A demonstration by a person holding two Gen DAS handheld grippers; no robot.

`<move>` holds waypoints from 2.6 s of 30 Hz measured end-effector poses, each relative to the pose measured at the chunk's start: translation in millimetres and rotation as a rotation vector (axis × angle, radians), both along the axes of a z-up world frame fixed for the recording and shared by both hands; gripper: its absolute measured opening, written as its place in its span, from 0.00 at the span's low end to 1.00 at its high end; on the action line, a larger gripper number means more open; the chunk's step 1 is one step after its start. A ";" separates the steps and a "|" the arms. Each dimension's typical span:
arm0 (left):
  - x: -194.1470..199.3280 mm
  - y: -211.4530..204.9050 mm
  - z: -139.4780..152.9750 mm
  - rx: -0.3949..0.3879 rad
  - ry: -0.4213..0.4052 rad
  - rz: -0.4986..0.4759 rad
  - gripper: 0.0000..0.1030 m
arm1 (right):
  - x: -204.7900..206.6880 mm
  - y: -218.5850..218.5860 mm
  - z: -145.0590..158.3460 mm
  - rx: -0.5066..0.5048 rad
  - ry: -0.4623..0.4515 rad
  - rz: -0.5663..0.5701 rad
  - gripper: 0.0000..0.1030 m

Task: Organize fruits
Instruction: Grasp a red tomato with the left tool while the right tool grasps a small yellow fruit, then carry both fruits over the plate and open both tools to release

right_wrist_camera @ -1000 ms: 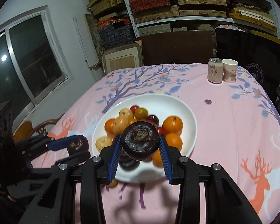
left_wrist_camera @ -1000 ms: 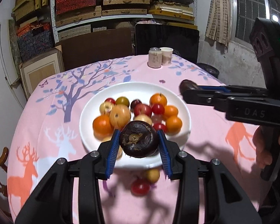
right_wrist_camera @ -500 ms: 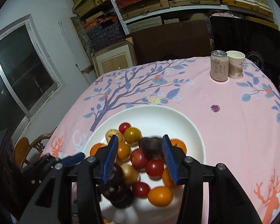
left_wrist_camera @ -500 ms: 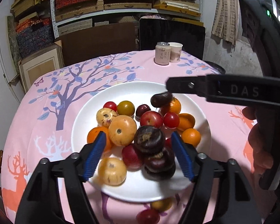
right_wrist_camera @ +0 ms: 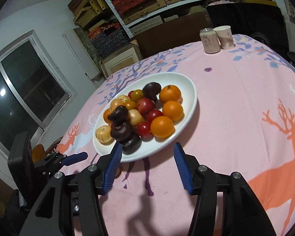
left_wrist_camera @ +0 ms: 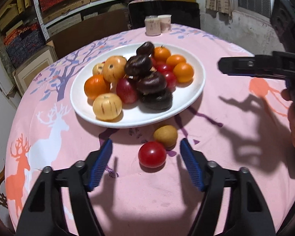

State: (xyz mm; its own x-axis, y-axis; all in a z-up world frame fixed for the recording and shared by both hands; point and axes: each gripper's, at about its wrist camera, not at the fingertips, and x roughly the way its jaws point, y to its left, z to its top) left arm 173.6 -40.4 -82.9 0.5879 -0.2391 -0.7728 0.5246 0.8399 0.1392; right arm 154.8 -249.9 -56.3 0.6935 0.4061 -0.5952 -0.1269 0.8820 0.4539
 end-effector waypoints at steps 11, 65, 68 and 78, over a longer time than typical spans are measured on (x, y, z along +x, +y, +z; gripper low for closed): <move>8.1 8.0 -11.7 -0.045 0.053 0.013 0.29 | 0.9 17.5 -16.2 -0.050 0.043 0.057 0.54; 11.3 31.0 59.6 -0.182 -0.062 0.118 0.29 | 3.9 35.8 45.1 -0.306 -0.071 0.095 0.26; 25.7 17.5 76.1 -0.184 -0.079 0.107 0.29 | 26.3 35.9 58.5 -0.281 -0.073 0.086 0.26; 97.5 -17.4 85.4 -0.155 -0.095 0.129 0.29 | 106.7 42.0 63.8 -0.243 -0.030 0.063 0.26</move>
